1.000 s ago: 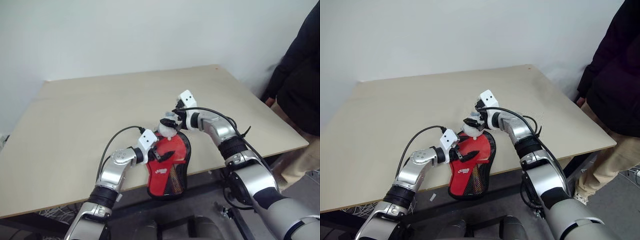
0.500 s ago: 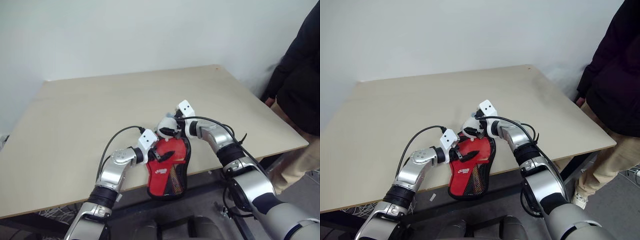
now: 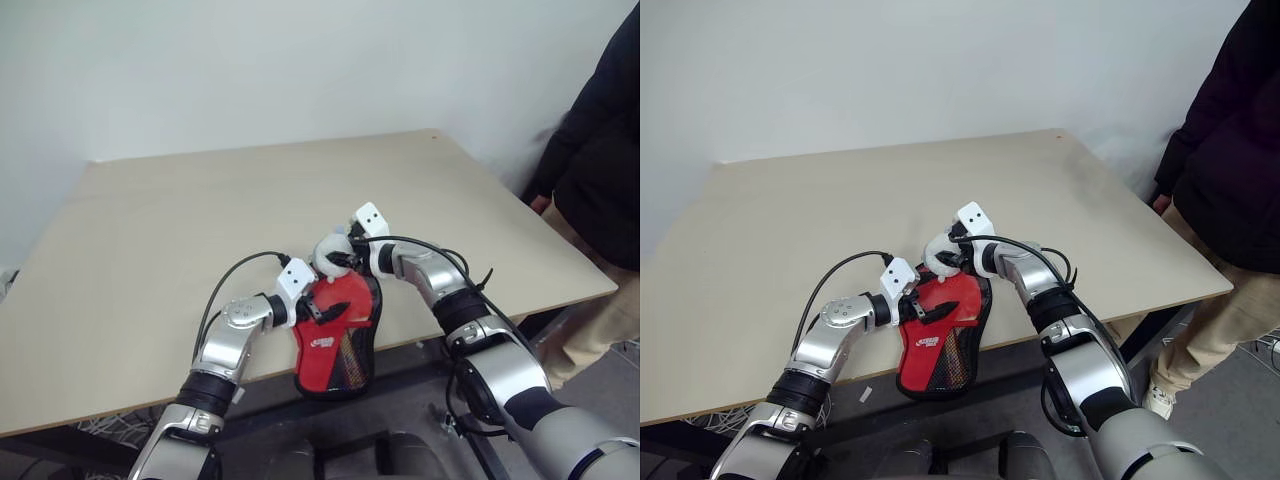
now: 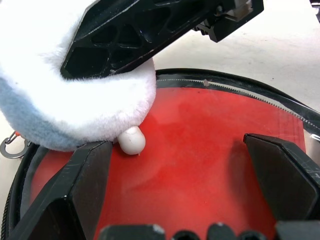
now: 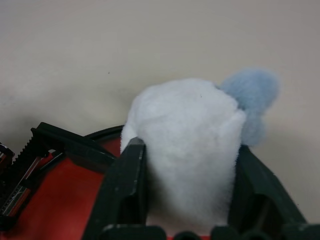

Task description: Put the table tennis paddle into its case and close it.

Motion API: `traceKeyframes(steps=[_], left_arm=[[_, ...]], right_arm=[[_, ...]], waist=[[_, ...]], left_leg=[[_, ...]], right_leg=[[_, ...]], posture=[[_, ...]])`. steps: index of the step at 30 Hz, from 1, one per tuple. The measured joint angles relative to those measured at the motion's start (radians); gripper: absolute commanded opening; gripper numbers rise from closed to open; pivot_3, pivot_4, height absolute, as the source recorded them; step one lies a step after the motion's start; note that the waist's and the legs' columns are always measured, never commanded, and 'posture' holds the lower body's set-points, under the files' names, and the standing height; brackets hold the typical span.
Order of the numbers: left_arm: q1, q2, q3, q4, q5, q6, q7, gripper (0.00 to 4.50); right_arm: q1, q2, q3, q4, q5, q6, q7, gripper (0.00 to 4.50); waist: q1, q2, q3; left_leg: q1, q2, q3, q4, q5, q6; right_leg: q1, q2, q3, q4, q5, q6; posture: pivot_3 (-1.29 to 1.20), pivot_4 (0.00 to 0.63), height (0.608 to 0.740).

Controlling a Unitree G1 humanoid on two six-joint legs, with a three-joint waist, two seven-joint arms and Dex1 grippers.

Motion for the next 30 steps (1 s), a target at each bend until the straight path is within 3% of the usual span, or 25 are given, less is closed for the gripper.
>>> traceKeyframes(steps=[7,30], left_arm=[[-0.001,-0.001,0.001,0.002,0.000,0.000,0.000,4.50],[0.006,-0.003,0.000,-0.016,0.000,0.018,-0.001,4.50]], right_arm=[[-0.008,0.017,0.000,0.036,-0.021,-0.038,-0.037,0.28],[-0.191,0.081,-0.047,0.389,-0.067,-0.187,-0.210,0.28]], waist=[[0.000,0.000,0.000],[0.000,0.000,0.000]], left_leg=[[0.000,0.000,0.000,0.000,0.000,0.000],[0.000,0.000,0.000,0.000,0.000,0.000]], right_leg=[[0.000,0.000,0.000,0.000,0.000,0.000],[0.000,0.000,0.000,0.000,0.000,0.000]], posture=[[0.00,0.000,0.740],[0.00,0.000,0.740]])
